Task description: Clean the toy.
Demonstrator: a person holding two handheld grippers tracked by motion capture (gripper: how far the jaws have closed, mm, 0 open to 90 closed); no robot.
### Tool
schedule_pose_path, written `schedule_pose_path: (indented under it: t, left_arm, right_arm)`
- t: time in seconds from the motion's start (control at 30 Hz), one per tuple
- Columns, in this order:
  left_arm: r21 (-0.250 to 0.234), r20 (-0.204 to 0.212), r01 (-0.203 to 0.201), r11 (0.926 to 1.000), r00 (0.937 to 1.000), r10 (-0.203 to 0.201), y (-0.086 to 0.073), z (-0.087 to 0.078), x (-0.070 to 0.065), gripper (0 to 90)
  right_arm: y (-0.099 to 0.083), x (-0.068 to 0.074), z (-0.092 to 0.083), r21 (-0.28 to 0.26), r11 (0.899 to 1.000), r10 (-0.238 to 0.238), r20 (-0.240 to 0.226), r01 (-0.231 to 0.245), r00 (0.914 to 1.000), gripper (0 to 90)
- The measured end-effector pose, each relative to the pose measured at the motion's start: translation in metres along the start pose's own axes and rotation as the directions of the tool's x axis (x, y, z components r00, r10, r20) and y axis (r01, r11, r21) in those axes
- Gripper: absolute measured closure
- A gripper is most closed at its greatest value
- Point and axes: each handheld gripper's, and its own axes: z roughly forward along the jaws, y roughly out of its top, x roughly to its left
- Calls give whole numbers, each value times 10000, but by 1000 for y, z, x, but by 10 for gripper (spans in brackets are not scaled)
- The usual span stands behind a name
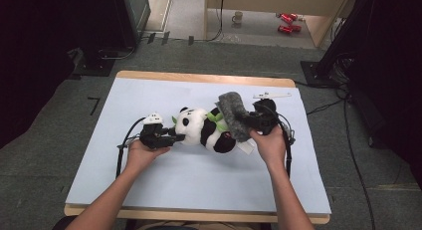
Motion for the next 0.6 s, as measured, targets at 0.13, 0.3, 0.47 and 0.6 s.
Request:
schedule_pose_path:
  t: [0.13, 0.3, 0.47, 0.6]
  left_arm:
    - [98, -38, -49, 9999, 10000, 50, -2, 0, -1, 591]
    - [118, -86, -53, 9999, 9999, 54, -4, 0, -3, 592]
    - [86, -63, 13, 10000, 10000, -12, -4, 0, -3, 592]
    - [203, -35, 33, 9998, 10000, -32, -2, 0, -2, 592]
  right_arm:
    - [-3, 11, 17, 491, 9984, -276, -330, 292, 9991, 786]
    - [-14, 11, 28, 935, 9948, -359, -387, 394, 9986, 782]
    - [-19, 7, 30, 843, 9953, -465, -166, 477, 9988, 781]
    - [-26, 3, 29, 635, 9966, -517, -123, 524, 9986, 780]
